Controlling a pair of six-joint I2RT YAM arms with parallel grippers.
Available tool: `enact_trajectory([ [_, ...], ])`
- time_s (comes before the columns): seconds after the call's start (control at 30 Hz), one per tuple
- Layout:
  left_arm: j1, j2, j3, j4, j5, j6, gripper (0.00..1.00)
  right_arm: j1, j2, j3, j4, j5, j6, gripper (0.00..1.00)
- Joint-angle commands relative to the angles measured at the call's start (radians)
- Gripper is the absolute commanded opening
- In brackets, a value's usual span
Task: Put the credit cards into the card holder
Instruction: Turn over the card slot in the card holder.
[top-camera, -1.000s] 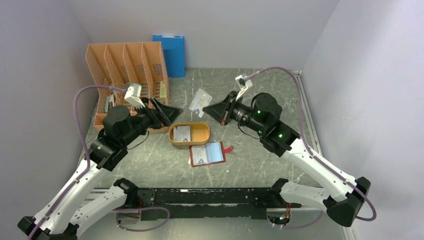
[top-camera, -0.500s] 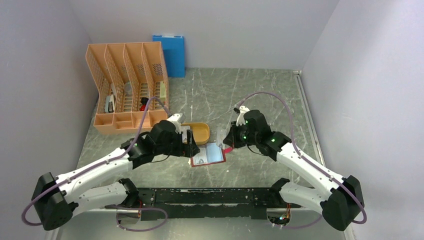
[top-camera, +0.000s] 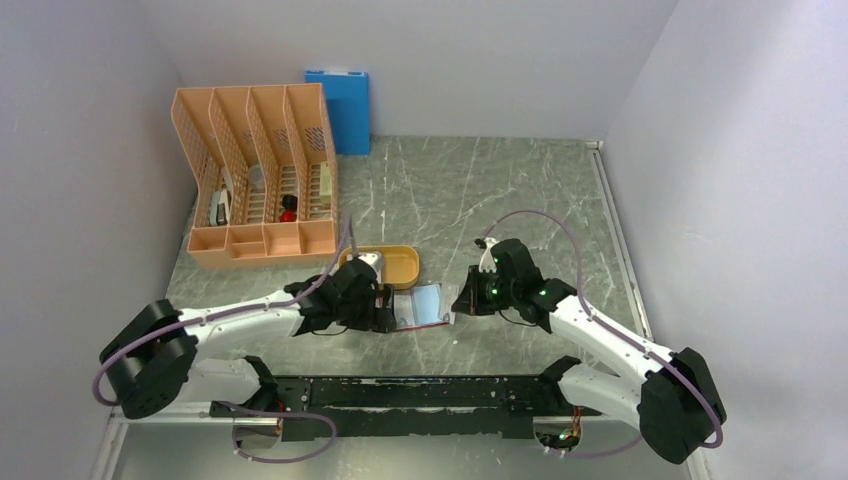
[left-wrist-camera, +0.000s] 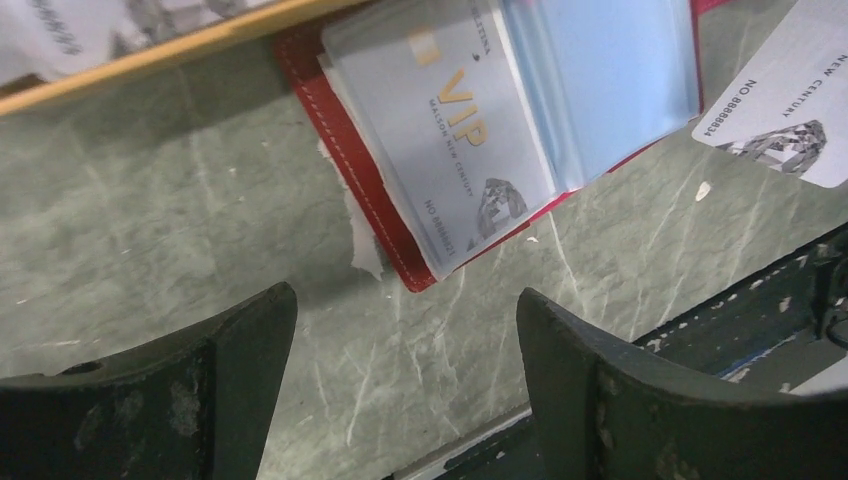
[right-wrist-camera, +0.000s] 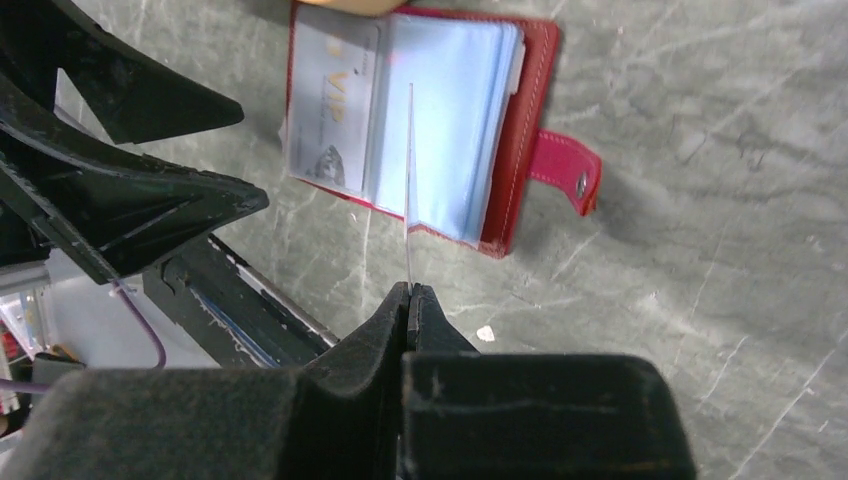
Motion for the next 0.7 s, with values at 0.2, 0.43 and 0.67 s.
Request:
enact_trajectory([
  [0.2, -0.056, 0.137, 0.043, 0.102, -0.044, 0.026, 0.81, -0.022, -0.045, -0.053, -0.023, 0.002, 0.055, 0.0],
  [0.43, -0.059, 0.194, 0.079, 0.095, -0.079, 0.065, 0.78, -0.028, -0.048, -0.107, -0.026, -0.023, 0.093, 0.0],
  [0.67, -0.06, 0.243, 0.1, 0.099, -0.077, 0.125, 0.64, -0.028, -0.091, -0.137, -0.043, -0.037, 0.117, 0.0],
])
